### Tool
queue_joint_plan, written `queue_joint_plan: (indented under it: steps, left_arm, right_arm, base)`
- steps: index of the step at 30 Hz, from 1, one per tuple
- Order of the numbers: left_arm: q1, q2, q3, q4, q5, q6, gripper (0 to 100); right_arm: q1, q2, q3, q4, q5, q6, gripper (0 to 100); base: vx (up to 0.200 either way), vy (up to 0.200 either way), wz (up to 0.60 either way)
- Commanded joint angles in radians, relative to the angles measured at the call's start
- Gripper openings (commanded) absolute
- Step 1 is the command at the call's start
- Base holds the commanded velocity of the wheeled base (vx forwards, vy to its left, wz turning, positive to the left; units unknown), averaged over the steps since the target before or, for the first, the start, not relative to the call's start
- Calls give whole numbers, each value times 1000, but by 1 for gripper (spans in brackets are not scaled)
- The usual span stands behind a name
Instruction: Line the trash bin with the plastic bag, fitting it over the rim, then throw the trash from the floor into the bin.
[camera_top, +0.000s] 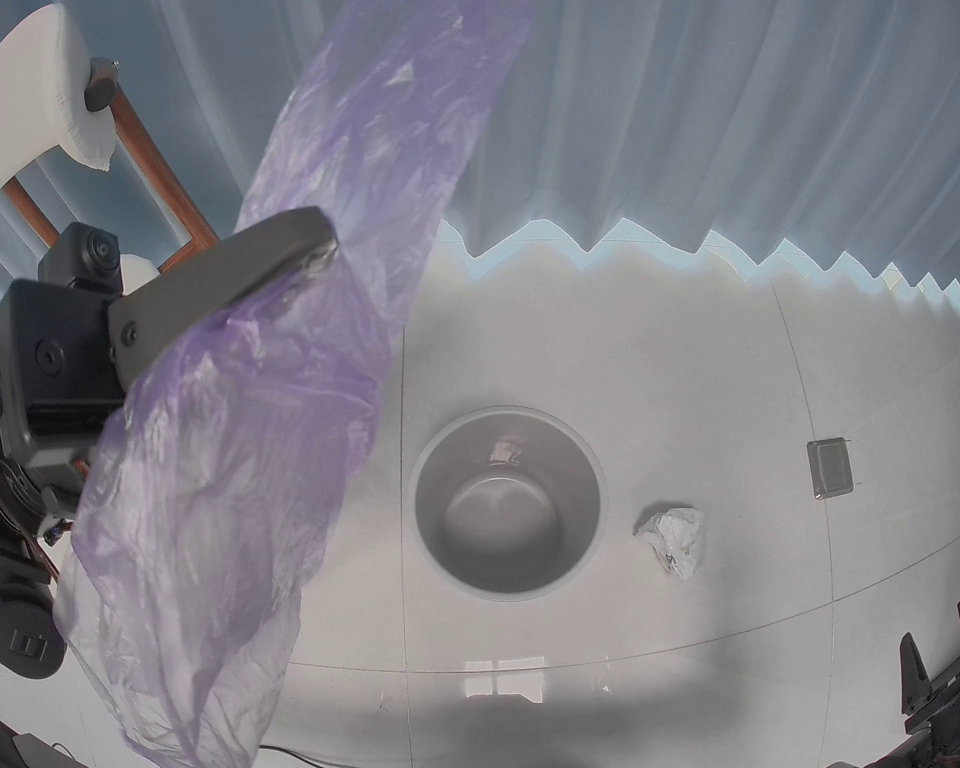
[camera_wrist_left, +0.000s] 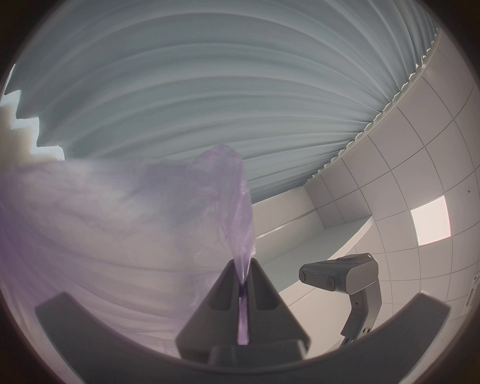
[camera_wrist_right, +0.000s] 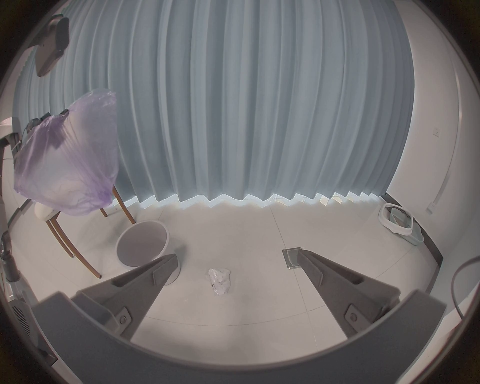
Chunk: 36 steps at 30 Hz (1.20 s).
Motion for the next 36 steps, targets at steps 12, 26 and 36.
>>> queue_joint_plan:
  steps: [12,26,36]
  left_arm:
    - [108,204,22,-1,0,94,0]
    - [173,377,-1,-1,10,301,0]
    - [190,517,-24,-1,6,476,0]
  right_arm:
    - [0,-15,18,0,0,0,100]
    - [0,-15,18,0,0,0,100]
    - [0,-15,18,0,0,0,100]
  base:
    - [0,0,0]
    - [0,0,0]
    - [20,0,0]
